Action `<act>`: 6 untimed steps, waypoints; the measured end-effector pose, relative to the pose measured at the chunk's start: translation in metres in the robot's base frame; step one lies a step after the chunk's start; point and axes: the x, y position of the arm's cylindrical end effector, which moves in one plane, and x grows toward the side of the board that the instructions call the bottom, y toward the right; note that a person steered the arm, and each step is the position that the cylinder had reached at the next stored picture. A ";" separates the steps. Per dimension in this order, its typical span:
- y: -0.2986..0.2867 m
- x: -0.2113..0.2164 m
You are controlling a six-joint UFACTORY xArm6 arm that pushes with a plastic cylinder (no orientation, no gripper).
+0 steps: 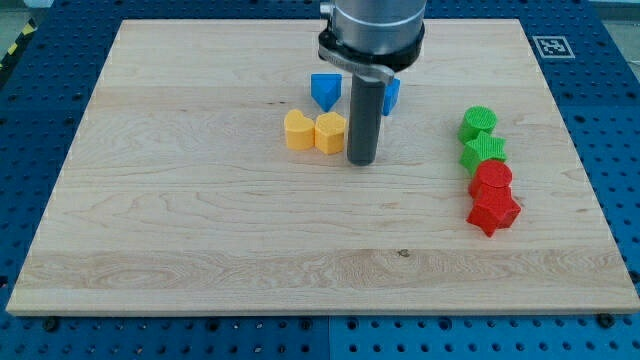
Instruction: Push the hexagon into the triangle
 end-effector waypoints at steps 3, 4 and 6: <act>-0.028 -0.025; -0.027 -0.031; -0.025 -0.040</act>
